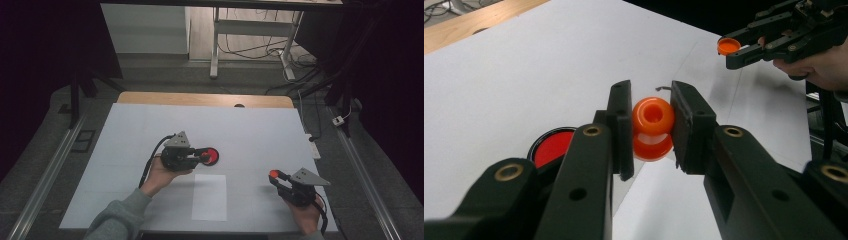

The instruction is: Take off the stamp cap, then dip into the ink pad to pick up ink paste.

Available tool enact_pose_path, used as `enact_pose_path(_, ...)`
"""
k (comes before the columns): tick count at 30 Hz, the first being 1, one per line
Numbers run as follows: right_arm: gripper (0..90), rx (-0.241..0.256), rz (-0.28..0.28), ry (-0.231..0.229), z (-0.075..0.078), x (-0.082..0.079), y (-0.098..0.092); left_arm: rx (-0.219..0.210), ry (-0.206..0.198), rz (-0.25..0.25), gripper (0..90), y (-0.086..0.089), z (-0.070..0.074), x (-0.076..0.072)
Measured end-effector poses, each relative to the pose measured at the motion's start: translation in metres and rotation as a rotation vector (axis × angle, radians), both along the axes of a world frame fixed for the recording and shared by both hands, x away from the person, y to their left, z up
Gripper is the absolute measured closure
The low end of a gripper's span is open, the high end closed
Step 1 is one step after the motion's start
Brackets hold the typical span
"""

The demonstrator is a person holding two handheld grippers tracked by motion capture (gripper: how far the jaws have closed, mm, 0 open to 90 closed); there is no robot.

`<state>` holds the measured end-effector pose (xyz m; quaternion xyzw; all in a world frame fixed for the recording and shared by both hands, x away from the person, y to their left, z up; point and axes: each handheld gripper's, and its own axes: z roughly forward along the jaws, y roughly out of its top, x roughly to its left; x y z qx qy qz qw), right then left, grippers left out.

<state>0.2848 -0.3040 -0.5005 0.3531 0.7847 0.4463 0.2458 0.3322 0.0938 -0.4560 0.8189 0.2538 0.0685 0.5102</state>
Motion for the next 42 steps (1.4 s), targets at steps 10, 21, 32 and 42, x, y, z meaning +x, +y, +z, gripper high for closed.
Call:
enact_pose_path(10, 64.0, -0.018, 0.009, -0.008, -0.001, -0.001, 0.001, 0.009, -0.007, 0.004, 71.9, 0.0, 0.0, 0.0)
enact_pose_path(21, 64.0, -0.023, 0.018, -0.013, -0.002, -0.002, 0.001, 0.023, -0.013, 0.013, 71.9, -0.004, 0.001, 0.001)
enact_pose_path(32, 64.0, -0.03, 0.013, -0.016, -0.001, -0.003, 0.0, 0.025, -0.022, 0.021, 71.9, -0.004, 0.005, 0.005)
enact_pose_path(42, 64.0, -0.03, 0.012, -0.013, -0.002, -0.003, -0.001, 0.046, -0.033, 0.033, 71.9, -0.01, 0.004, 0.019)
